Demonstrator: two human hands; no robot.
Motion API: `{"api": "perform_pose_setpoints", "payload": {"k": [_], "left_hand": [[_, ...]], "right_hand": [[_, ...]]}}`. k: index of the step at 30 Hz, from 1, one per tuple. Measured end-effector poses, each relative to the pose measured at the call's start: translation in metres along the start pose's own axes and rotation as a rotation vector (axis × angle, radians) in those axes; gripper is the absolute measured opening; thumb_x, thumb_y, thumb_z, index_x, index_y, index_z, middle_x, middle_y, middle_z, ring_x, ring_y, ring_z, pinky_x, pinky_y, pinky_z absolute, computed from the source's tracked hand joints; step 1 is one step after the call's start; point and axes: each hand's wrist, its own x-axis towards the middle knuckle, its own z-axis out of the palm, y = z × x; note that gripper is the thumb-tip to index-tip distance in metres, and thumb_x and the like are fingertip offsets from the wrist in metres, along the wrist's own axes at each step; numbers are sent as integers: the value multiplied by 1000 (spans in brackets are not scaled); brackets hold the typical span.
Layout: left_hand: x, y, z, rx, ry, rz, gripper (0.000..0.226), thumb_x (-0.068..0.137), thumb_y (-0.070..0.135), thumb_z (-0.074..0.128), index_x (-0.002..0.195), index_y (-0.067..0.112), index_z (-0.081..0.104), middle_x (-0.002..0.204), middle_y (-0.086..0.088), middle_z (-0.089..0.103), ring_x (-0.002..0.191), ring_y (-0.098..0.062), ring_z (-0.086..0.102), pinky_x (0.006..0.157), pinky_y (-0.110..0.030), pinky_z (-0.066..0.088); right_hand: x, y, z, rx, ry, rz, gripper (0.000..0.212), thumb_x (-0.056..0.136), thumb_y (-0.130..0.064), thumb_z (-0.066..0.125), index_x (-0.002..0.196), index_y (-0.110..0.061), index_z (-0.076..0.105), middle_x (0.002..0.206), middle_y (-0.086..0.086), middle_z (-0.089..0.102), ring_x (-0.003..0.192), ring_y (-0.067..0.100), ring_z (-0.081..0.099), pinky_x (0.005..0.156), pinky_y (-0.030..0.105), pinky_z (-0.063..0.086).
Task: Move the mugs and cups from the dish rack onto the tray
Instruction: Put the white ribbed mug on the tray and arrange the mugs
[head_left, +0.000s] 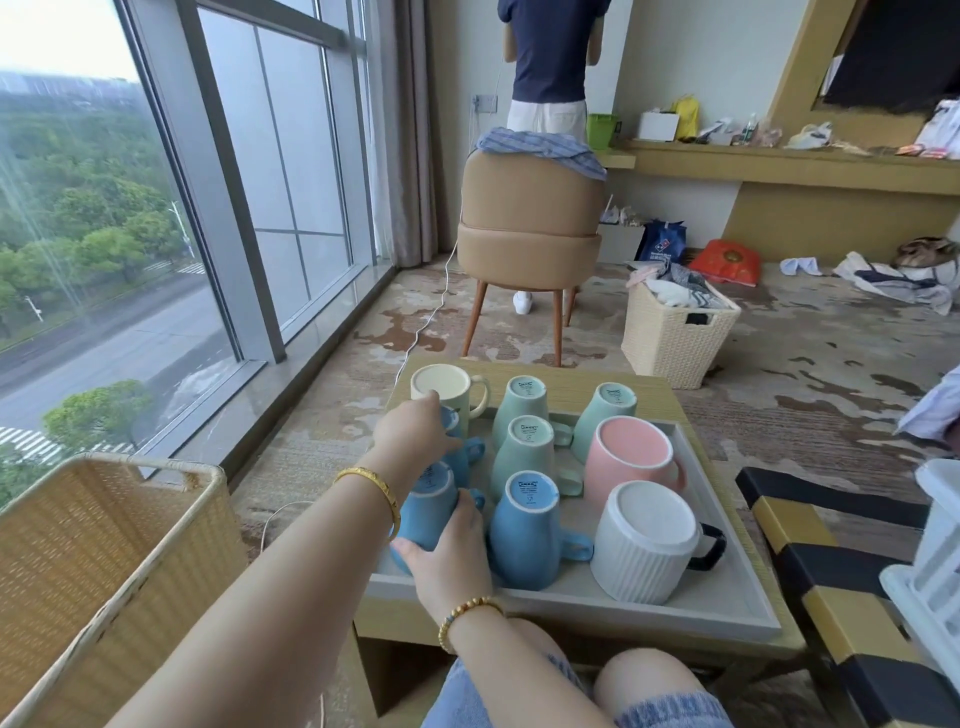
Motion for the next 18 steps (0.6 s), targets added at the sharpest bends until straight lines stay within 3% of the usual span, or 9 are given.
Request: {"api": "perform_pose_setpoints", "payload": {"k": [8, 12, 15, 18], "left_hand": [[2, -11, -6, -29, -19, 44, 63, 78, 42, 69, 124, 8, 43, 114, -12, 59, 96, -28, 57, 65, -32, 42], [-3, -12, -1, -139, -69, 22, 64, 85, 53, 53, 128, 10, 37, 120, -16, 54, 89, -26, 52, 66, -32, 40], [-14, -15, 3, -190, 68, 16, 63, 86, 58, 47, 126, 10, 40, 124, -18, 45, 108, -32, 50, 81, -35, 42], [-29, -17, 2, -217, 191, 88, 47, 86, 52, 50, 113, 13, 47, 117, -12, 46, 109, -30, 47, 84, -33, 39]], "right_hand": [[-1, -1, -2, -5, -11, -17, 87, 76, -40, 71, 143, -17, 19, 144, 2, 34, 133, 21, 38, 109, 33, 34], [1, -3, -5, 31, -41, 1, 89, 76, -35, 72, 144, -16, 17, 148, 2, 31, 136, 19, 34, 113, 33, 29], [1, -3, -6, 44, -52, 7, 89, 76, -33, 73, 144, -16, 18, 148, 2, 32, 136, 19, 34, 113, 33, 28], [-1, -5, -8, 46, -67, 11, 91, 76, -34, 73, 145, -16, 17, 148, 3, 31, 137, 19, 33, 114, 33, 29]]}}
